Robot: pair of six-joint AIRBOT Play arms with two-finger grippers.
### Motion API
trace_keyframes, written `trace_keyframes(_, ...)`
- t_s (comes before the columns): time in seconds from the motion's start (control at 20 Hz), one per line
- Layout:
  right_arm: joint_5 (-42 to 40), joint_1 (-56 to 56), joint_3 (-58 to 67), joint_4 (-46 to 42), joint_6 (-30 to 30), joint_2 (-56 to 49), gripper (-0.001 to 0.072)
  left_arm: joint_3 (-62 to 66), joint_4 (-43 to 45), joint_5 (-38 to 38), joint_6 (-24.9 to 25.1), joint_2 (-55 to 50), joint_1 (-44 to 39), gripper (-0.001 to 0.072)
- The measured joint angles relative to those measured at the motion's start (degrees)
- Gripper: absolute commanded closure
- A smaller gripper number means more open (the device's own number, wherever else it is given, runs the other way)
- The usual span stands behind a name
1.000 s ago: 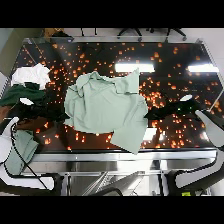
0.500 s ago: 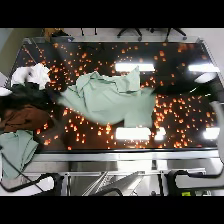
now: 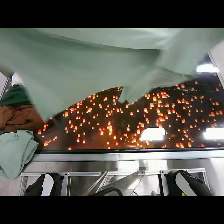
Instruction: Fold the shirts.
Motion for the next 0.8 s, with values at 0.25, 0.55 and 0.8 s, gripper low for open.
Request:
trace_keyframes(0.25,-2.21,-0.48,0.59,-2.16,-1.44,0.07,0.0689,-3.67,3.69,0.44,-2.56,2.51,1.88,0.0698)
trace_keyframes(0.55,6.1,-0.39,-4.22,-0.94,0.0,-14.53,0.0689,-18.73,15.45,3.52,-0.31,-9.6,-17.75,0.0697)
trace_keyframes(0.8,7.82,0.37,-10.84,0.35,0.33,-32.72,0.0689,-24.13,26.88,16.61,0.42,-29.33,-31.26,0.0697)
